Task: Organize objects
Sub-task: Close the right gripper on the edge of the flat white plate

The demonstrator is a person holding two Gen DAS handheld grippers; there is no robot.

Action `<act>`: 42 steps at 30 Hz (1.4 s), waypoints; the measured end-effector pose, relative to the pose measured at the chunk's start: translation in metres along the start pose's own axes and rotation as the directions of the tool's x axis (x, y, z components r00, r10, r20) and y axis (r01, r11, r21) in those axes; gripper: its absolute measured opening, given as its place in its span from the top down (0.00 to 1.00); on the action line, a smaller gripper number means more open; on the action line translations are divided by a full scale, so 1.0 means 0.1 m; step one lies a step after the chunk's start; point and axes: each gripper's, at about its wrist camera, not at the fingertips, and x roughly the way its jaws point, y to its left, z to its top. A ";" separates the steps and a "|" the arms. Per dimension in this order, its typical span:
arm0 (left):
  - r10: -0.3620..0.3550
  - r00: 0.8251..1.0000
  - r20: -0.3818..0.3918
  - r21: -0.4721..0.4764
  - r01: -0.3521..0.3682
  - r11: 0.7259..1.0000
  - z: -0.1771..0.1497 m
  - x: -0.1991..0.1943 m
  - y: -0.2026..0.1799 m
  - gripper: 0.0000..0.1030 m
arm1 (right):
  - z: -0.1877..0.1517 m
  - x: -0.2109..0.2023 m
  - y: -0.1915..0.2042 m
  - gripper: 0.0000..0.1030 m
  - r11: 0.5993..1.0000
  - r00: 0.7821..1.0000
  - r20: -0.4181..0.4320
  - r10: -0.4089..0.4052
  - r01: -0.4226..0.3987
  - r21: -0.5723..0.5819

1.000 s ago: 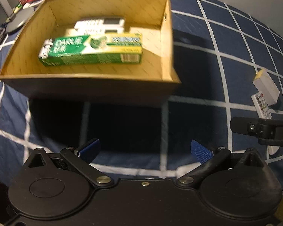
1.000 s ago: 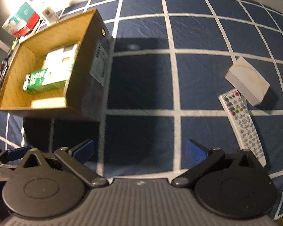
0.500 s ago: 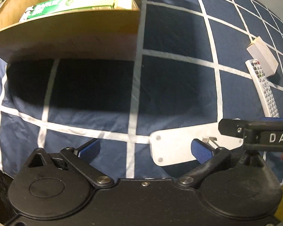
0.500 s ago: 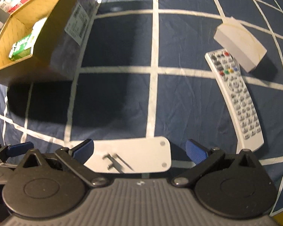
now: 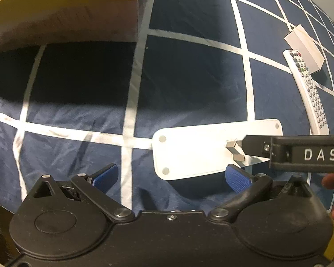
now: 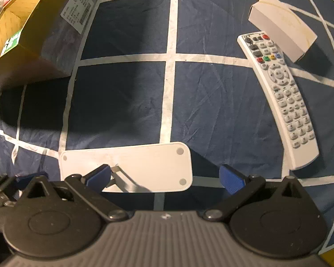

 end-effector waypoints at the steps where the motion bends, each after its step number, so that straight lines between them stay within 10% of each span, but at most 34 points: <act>1: -0.004 1.000 -0.003 -0.001 0.004 1.000 0.00 0.01 -0.01 0.00 | 0.00 0.01 -0.01 0.00 1.000 1.000 -0.002 0.006 -0.006 0.002; 42: -0.074 0.997 -0.007 -0.016 0.074 0.997 0.06 0.14 -0.18 0.06 | 0.07 0.10 0.04 0.22 0.997 0.999 -0.023 0.045 -0.046 -0.061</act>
